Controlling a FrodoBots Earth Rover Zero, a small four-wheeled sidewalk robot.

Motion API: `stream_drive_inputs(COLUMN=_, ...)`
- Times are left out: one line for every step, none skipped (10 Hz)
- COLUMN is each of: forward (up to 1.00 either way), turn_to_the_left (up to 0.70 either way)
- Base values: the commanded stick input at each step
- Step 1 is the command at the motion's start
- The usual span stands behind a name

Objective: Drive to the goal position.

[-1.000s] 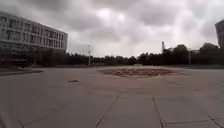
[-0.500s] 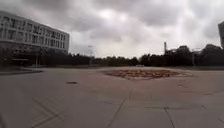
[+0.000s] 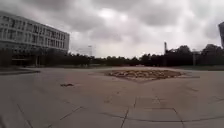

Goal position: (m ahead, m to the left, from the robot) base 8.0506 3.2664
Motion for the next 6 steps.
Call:
stream_drive_inputs(forward=0.70, turn_to_the_left=0.00)
stream_drive_inputs(forward=0.70, turn_to_the_left=0.00)
stream_drive_inputs(forward=0.70, turn_to_the_left=0.00)
stream_drive_inputs(forward=0.70, turn_to_the_left=0.00)
stream_drive_inputs(forward=0.70, turn_to_the_left=0.00)
stream_drive_inputs(forward=0.70, turn_to_the_left=0.00)
